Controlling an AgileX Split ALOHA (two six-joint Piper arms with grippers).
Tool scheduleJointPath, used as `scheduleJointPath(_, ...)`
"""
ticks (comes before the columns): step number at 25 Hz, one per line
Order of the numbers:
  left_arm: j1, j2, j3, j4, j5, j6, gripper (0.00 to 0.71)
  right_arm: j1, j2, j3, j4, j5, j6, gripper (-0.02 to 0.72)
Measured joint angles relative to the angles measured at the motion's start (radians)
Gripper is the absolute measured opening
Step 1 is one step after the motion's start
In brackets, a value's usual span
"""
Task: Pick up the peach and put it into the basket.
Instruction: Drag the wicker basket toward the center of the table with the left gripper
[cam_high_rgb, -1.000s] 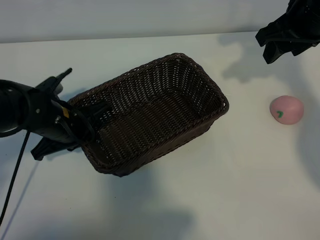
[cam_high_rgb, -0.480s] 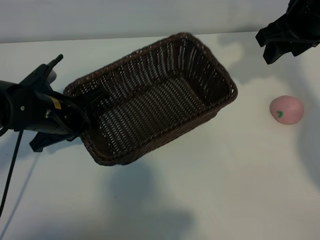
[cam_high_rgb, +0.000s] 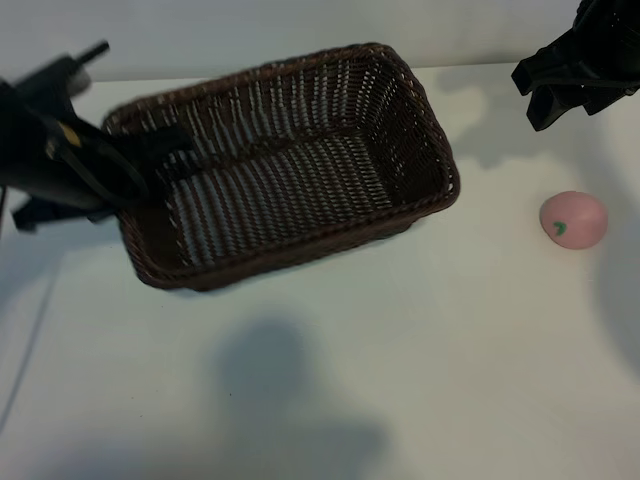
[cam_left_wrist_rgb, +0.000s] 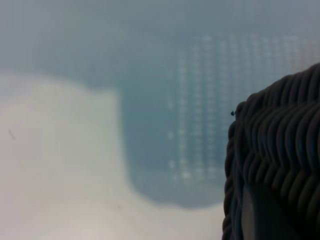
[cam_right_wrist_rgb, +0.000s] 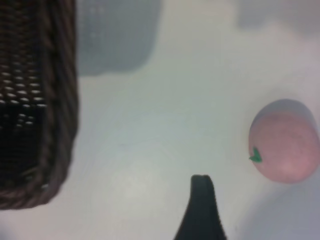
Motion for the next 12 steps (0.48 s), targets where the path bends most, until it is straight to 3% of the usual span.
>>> scheduleJointPath(6,0.017,0.092,-0.16,-0.111,0.143,0.248,0.158,0.0,0.0,0.0,0.004,0.002,0.0,0.55)
scheduleJointPath(12,0.017,0.214,-0.26,-0.14,0.164,0.29,0.158,0.0,0.0,0.0,0.007,0.004,0.0,0.55)
